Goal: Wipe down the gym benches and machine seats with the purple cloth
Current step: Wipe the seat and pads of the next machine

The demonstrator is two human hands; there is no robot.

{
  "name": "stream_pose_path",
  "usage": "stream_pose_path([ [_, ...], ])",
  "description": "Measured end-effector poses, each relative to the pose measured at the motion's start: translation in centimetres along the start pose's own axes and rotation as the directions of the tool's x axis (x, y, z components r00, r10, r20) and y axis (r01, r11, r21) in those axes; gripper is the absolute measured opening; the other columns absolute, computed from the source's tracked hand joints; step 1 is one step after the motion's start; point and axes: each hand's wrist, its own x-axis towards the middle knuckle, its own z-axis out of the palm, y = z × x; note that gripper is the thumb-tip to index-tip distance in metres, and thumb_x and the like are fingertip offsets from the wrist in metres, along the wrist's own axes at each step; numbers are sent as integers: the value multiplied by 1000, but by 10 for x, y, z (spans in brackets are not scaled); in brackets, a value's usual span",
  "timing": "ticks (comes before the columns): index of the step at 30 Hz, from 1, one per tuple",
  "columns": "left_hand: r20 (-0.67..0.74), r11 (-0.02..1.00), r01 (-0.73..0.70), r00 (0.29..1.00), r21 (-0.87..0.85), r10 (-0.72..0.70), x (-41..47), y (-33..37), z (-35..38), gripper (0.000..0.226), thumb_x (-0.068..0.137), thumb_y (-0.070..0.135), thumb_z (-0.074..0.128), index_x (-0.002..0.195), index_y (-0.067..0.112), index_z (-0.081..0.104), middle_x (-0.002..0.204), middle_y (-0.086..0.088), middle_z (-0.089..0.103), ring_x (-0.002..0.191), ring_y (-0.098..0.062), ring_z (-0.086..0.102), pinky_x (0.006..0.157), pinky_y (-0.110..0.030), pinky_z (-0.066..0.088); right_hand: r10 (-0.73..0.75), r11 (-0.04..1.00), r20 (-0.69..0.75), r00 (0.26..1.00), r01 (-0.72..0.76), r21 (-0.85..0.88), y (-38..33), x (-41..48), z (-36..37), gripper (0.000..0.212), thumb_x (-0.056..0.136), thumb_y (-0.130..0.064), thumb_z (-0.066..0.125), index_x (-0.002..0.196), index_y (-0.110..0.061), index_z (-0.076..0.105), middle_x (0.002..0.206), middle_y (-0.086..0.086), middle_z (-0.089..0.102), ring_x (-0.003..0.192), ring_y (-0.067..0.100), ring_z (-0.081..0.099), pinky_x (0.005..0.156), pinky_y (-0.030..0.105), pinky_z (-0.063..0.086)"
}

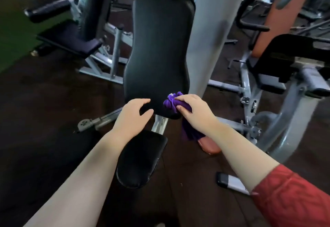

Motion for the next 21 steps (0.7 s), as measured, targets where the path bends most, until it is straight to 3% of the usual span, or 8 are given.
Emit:
stream_pose_path([
  [6,-97,974,228,969,12,-226,-41,3,14,43,90,35,60,132,28,54,133,12,53,125,-6,45,102,-20,31,-151,986,146,978,138,91,16,0,14,31,90,-23,60,121,-21,60,120,-1,60,118,13,47,94,13,26],
  [9,-183,949,312,936,38,-300,-63,12,27,43,89,39,59,131,31,55,132,14,53,127,-7,45,106,-26,34,-257,964,228,939,233,125,26,-1,19,30,90,-22,60,120,-21,61,119,-3,60,118,13,46,93,14,27],
  [17,-338,826,563,775,-15,-535,-128,32,73,45,91,41,57,134,31,51,136,11,49,128,-10,43,107,-32,36,-453,889,376,808,382,252,51,-5,34,27,89,-16,61,116,-17,64,115,0,62,114,16,49,92,15,28],
  [21,-356,746,663,684,-64,-637,-153,11,92,44,92,40,56,135,32,50,140,11,45,129,-11,41,105,-32,37,-488,871,438,755,387,303,61,-3,57,22,88,-11,61,109,-15,67,104,-1,62,94,2,47,80,10,27],
])
